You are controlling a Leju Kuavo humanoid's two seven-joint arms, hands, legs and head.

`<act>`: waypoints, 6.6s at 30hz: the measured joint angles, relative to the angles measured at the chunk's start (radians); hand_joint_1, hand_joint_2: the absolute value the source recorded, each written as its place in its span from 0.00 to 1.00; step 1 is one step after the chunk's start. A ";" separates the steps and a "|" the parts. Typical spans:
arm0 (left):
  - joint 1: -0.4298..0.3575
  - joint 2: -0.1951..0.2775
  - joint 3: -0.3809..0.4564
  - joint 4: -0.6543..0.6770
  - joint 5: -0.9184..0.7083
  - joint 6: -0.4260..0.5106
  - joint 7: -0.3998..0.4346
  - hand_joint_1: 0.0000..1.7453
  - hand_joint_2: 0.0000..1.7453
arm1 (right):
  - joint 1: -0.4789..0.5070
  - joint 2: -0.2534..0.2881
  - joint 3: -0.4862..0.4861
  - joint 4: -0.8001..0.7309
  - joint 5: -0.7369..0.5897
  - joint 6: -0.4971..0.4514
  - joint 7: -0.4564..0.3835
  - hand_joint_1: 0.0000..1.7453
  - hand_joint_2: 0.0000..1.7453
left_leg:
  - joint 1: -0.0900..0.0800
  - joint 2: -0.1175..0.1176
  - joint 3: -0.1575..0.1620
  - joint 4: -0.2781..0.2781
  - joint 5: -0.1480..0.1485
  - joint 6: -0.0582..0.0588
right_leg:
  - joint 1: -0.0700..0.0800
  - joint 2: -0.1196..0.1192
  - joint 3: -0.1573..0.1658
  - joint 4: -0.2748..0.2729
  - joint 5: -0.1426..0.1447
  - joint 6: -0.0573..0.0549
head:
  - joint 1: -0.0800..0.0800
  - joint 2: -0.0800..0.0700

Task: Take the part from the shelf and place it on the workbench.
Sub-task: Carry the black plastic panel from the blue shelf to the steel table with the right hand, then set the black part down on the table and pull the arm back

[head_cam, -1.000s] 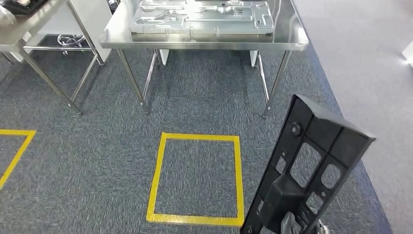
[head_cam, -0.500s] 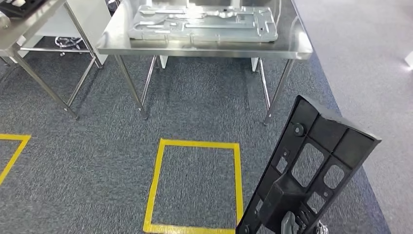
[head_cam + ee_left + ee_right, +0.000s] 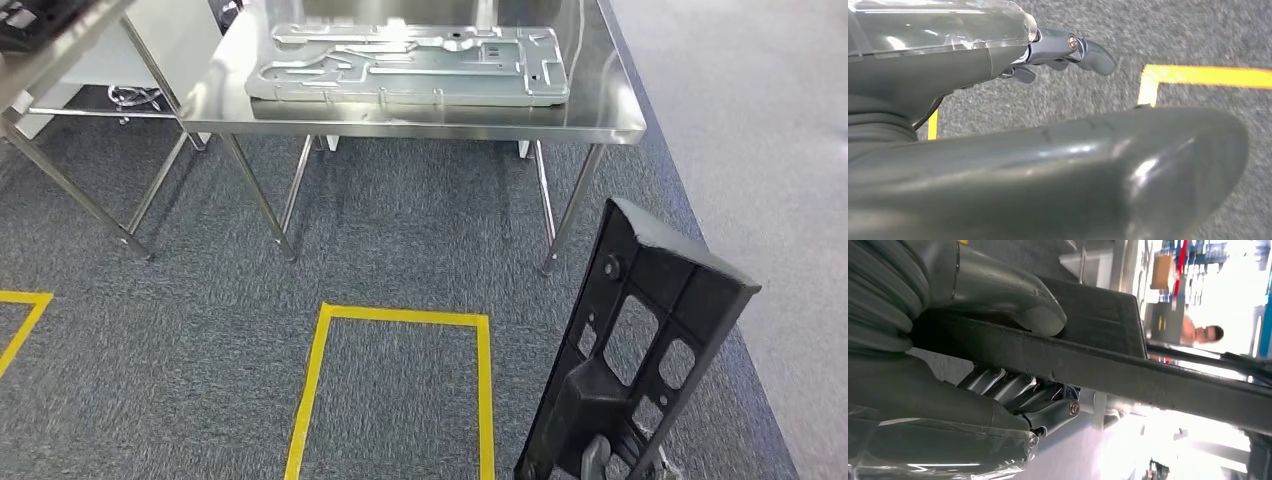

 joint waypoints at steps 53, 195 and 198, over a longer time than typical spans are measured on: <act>0.005 0.008 0.004 0.006 -0.029 -0.018 0.020 0.00 0.00 | -0.049 0.003 -0.030 0.037 0.190 -0.309 0.068 1.00 1.00 | -0.025 -0.011 -0.060 -0.060 0.056 0.070 | 0.014 0.003 -0.081 0.199 -0.190 0.040 | -0.015 0.000; -0.061 0.049 -0.181 0.025 -0.055 -0.070 0.006 0.00 0.00 | -0.885 -0.187 0.371 0.308 0.349 -0.412 0.402 0.00 0.00 | -0.022 -0.001 -0.152 -0.042 0.118 0.015 | 0.021 -0.001 -0.007 -0.004 0.021 -0.011 | -0.043 0.000; -0.038 0.051 -0.149 0.025 -0.012 -0.061 -0.004 0.00 0.00 | -0.717 -0.233 0.418 0.144 0.294 -0.407 0.321 0.00 0.00 | -0.021 -0.001 -0.150 -0.051 0.128 0.034 | 0.021 -0.002 -0.004 -0.003 0.013 0.008 | -0.042 0.000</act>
